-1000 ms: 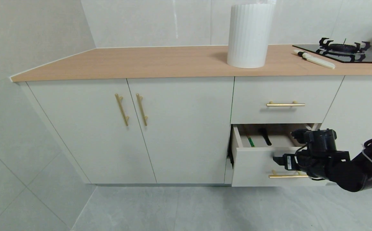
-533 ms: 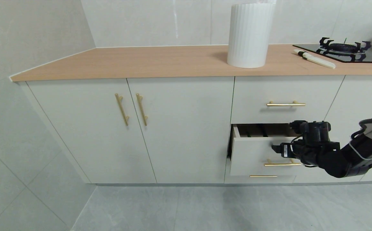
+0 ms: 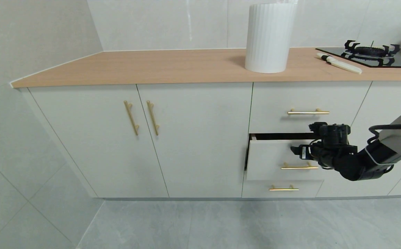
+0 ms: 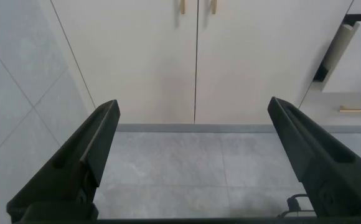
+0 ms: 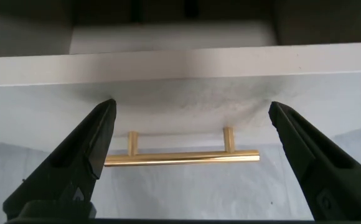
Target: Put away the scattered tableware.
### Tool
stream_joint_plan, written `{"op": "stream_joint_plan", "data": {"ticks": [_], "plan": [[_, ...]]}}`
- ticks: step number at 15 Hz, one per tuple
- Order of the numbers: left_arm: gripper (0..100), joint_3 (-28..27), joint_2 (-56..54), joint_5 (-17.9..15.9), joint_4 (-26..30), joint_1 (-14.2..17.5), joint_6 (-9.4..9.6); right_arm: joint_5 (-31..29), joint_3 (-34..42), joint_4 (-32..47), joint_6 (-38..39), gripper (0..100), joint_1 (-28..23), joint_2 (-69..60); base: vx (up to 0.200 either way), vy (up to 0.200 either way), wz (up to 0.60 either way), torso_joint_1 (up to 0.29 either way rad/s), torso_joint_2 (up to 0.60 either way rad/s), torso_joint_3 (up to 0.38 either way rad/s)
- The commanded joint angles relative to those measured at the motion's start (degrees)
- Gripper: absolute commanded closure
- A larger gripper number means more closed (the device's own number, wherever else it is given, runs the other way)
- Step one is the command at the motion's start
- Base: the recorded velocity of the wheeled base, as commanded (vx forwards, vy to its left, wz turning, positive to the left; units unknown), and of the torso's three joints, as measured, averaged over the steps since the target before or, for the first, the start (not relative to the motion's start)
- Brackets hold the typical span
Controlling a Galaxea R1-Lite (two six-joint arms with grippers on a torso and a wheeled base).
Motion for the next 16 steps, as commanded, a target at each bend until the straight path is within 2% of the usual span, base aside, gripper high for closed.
{"op": "stream_joint_plan", "data": {"ticks": [1,7,16], "plan": [[0,0.0,0.1,0.0,0.0,0.0,0.02,-0.1,-3.0,0.1,0.0,0,-0.1,2.2,0.000,0.000,0.00,0.000,0.00,0.000],[0,0.0,0.1,0.0,0.0,0.0,0.02,-0.2,-6.3,-0.4,0.1,0,-2.1,3.9,0.000,0.000,0.00,0.000,0.00,0.000],[0,0.0,0.1,0.0,0.0,0.0,0.02,-3.9,-10.6,-0.8,0.6,0,-2.2,6.0,0.000,0.000,0.00,0.000,0.00,0.000]]}}
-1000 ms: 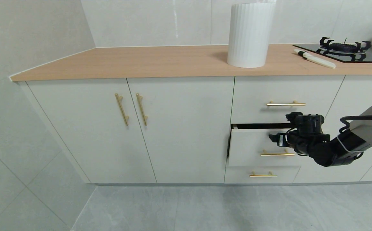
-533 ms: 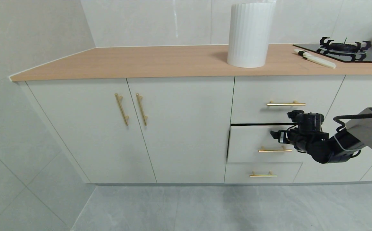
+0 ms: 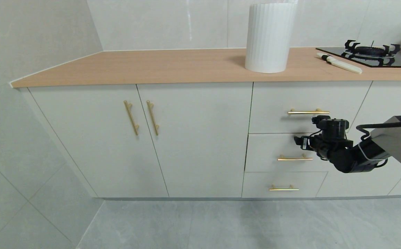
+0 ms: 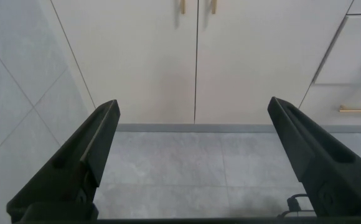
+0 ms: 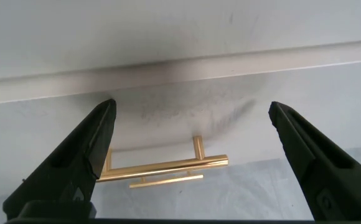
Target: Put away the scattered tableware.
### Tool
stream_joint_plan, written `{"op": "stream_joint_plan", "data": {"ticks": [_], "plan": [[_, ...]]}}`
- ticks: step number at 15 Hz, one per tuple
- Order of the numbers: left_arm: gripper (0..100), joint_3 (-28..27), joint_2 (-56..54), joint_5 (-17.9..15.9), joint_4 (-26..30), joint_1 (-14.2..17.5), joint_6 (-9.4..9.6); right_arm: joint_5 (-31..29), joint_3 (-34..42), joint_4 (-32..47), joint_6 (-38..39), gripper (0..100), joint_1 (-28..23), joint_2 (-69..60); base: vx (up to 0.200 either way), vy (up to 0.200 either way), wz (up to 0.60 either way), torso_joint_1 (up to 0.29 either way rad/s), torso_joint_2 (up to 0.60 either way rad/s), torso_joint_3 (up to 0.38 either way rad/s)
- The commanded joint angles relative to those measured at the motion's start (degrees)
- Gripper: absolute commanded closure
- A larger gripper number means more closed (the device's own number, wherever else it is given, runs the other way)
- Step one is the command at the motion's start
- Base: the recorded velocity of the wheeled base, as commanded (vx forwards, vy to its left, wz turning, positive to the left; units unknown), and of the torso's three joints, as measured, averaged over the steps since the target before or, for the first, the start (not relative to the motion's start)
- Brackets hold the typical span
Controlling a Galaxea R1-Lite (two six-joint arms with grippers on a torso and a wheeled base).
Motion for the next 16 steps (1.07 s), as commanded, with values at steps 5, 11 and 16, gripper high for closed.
{"op": "stream_joint_plan", "data": {"ticks": [5,11,16], "plan": [[0,0.0,0.1,0.0,0.0,0.0,0.00,-0.4,-1.5,-1.3,0.0,0,0.1,1.1,0.000,0.000,0.00,0.000,0.00,0.000],[0,0.0,0.1,0.0,0.0,0.0,0.00,-1.0,1.7,-1.4,0.0,0,0.0,-1.3,0.000,0.000,0.00,0.000,0.00,0.000],[0,0.0,0.1,0.0,0.0,0.0,0.00,-1.7,32.5,-13.0,-0.2,0,-0.2,-26.1,0.000,0.000,0.00,0.000,0.00,0.000]]}}
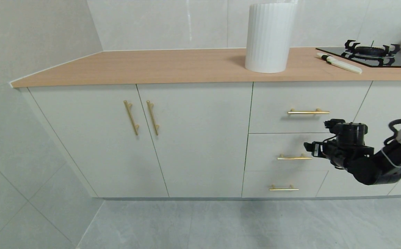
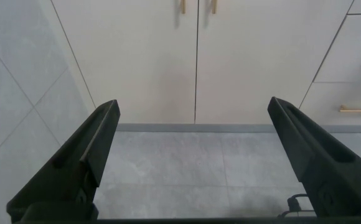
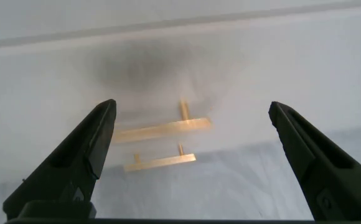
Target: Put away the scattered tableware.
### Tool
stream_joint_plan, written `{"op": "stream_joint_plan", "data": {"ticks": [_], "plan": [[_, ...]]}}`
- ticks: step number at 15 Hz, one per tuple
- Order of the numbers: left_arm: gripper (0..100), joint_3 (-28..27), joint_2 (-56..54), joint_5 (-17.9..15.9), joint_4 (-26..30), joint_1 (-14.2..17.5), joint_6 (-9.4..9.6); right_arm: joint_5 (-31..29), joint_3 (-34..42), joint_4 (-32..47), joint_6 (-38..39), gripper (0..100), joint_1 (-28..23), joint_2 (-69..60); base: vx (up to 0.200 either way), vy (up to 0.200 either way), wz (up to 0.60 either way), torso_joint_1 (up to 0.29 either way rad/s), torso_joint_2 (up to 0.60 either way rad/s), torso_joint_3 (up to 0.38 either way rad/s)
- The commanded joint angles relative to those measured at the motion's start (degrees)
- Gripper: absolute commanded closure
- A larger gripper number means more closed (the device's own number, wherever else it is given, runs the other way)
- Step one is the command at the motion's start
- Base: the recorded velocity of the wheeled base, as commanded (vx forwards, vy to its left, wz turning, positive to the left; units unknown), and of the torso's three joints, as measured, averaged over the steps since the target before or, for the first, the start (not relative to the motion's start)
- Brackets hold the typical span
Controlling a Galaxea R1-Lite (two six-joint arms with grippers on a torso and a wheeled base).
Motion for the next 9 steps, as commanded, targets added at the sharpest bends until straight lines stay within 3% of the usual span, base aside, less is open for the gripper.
{"op": "stream_joint_plan", "data": {"ticks": [1,4,6,8,9], "plan": [[0,0.0,0.1,0.0,0.0,0.0,0.02,-1.8,16.9,-9.1,-0.5,0,-0.2,-18.1,0.000,0.000,0.00,0.000,0.00,0.000],[0,0.0,0.1,0.0,0.0,0.0,0.02,-5.7,34.1,-12.4,-4.7,0,-0.4,-44.1,0.000,0.000,0.00,0.000,0.00,0.000],[0,0.0,0.1,0.0,0.0,0.0,0.02,-5.9,38.2,-10.5,-9.8,0,-0.4,-59.3,0.000,0.000,0.00,0.000,0.00,0.000],[0,0.0,0.1,0.0,0.0,0.0,0.02,-8.8,39.1,-1.1,-13.6,0,-0.4,-73.6,0.000,0.000,0.00,0.000,0.00,0.000],[0,0.0,0.1,0.0,0.0,0.0,0.02,-9.5,38.7,7.6,-15.7,0,-0.3,-83.4,0.000,0.000,0.00,0.000,0.00,0.000]]}}
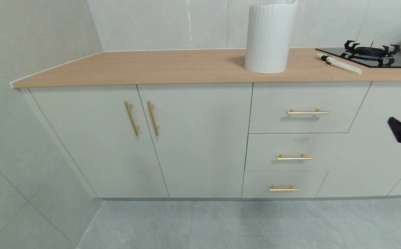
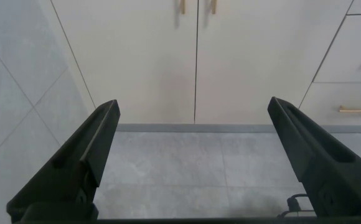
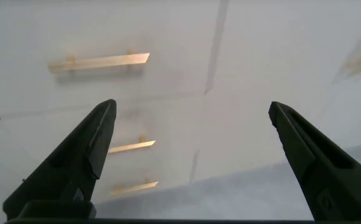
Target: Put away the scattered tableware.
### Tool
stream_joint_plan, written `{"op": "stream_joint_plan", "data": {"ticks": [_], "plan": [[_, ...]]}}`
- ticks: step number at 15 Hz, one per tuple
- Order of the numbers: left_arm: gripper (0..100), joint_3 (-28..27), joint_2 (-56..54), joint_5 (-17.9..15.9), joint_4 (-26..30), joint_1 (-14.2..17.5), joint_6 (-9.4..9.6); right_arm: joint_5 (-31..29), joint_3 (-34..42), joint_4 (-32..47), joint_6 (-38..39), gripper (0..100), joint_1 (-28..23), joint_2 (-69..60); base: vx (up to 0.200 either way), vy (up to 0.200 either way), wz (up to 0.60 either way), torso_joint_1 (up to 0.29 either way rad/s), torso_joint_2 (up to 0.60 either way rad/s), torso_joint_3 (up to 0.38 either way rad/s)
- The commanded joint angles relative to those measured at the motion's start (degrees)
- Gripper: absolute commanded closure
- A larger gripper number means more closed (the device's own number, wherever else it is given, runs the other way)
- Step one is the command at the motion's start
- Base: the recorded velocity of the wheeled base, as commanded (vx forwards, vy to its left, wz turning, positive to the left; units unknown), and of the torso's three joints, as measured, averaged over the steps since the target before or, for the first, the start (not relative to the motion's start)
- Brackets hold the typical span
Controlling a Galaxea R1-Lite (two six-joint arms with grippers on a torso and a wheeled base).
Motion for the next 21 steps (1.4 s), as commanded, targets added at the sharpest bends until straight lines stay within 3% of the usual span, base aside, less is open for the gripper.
{"op": "stream_joint_plan", "data": {"ticks": [1,4,8,10,13,15,17,19,21], "plan": [[0,0.0,0.1,0.0,0.0,0.0,0.00,-2.8,3.9,21.1,-7.7,0,0.0,-37.0,0.000,0.000,0.00,0.000,0.00,0.000],[0,0.0,0.1,0.0,0.0,0.0,0.00,-2.2,-4.1,48.4,-10.5,0,0.0,-54.1,0.000,0.000,0.00,0.000,0.00,0.000],[0,0.0,0.1,0.0,0.0,0.0,0.00,-2.4,-5.9,62.4,-12.9,0,0.0,-67.5,0.000,0.000,0.00,0.000,0.00,0.000],[0,0.0,0.1,0.0,0.0,0.0,0.00,-2.3,-5.1,62.8,-12.7,0,-1.5,-70.2,0.000,0.000,0.00,0.000,0.00,0.000],[0,0.0,0.1,0.0,0.0,0.0,0.00,-2.1,4.6,58.1,-6.8,0,-1.9,-71.1,0.000,0.000,0.00,0.000,0.00,0.000],[0,0.0,0.1,0.0,0.0,0.0,0.00,2.6,11.6,55.9,-4.2,0,-1.9,-71.1,0.000,0.000,0.00,0.000,0.00,0.000],[0,0.0,0.1,0.0,0.0,0.0,0.00,10.2,20.8,48.7,-2.5,0,-1.9,-71.1,0.000,0.000,0.00,0.000,0.00,0.000],[0,0.0,0.1,0.0,0.0,0.0,0.00,14.3,22.8,47.3,-1.8,0,-1.9,-71.1,0.000,0.000,0.00,0.000,0.00,0.000],[0,0.0,0.1,0.0,0.0,0.0,0.00,18.1,22.8,51.4,0.5,0,-1.9,-71.1,0.000,0.000,0.00,0.000,0.00,0.000]]}}
